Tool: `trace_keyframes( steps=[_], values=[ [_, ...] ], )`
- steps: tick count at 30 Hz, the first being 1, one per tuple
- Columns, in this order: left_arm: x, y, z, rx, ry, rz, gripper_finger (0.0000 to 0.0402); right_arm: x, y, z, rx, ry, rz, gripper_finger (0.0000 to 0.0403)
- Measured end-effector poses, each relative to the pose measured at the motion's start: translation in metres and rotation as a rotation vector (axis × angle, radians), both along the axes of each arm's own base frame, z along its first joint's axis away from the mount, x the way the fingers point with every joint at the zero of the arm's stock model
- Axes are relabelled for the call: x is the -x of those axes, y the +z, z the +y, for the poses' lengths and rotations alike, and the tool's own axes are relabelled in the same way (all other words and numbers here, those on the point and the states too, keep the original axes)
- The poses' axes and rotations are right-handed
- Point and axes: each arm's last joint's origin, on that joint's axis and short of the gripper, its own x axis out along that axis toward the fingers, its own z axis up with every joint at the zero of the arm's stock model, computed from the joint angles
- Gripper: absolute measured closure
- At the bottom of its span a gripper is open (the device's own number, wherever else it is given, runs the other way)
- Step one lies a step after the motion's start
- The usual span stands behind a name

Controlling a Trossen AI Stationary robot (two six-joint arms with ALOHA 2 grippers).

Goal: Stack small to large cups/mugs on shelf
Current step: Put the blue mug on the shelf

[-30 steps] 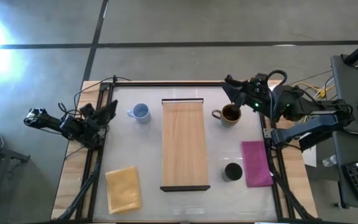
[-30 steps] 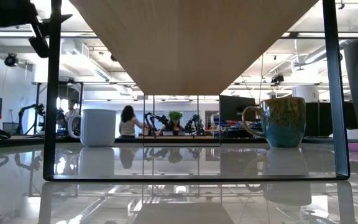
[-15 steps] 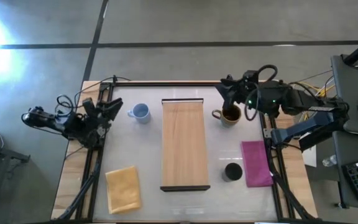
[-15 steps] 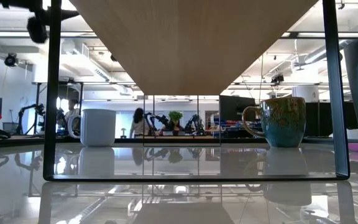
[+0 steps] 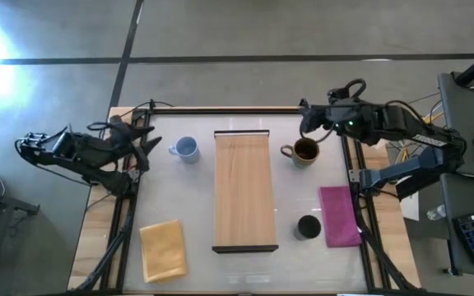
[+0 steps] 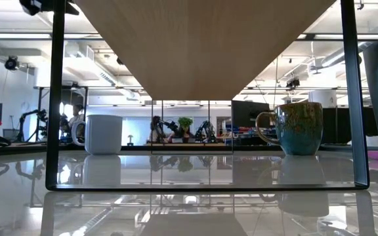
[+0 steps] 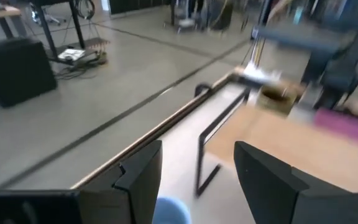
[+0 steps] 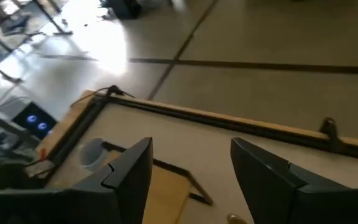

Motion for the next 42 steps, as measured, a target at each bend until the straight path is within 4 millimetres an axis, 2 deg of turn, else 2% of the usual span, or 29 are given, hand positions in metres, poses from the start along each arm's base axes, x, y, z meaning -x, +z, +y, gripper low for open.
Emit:
trace_keyframes(
  steps=[5,10,14,18,22,30,38,42],
  values=[
    [-0.017,-0.006,-0.002,-0.137,-0.033,0.175,0.0214,0.002,-0.001,-0.007,0.028,-0.019,0.041,0.0193],
    [-0.045,-0.01,0.007,-0.203,0.045,0.35,0.0214,0.001,-0.004,-0.004,0.007,0.002,0.065,0.0193],
    [-0.057,-0.002,0.031,-0.053,0.049,0.415,0.0214,0.005,-0.009,-0.003,-0.054,-0.031,0.081,0.0193],
    [-0.052,0.01,0.063,0.156,-0.017,0.376,0.0215,0.009,-0.013,-0.003,-0.087,-0.047,0.113,0.0193],
    [-0.051,0.0,0.094,0.209,0.034,0.478,0.0214,0.011,-0.016,-0.002,-0.104,-0.049,0.141,0.0193],
    [-0.071,-0.045,0.144,0.461,0.076,0.702,0.0214,0.011,-0.022,-0.005,-0.154,-0.055,0.148,0.0193],
    [-0.096,-0.076,0.167,0.551,0.08,0.817,0.0214,0.014,-0.026,-0.004,-0.184,-0.085,0.165,0.0193],
    [-0.102,-0.093,0.178,0.598,0.07,0.853,0.0214,0.014,-0.026,-0.004,-0.191,-0.092,0.159,0.0193]
  ],
)
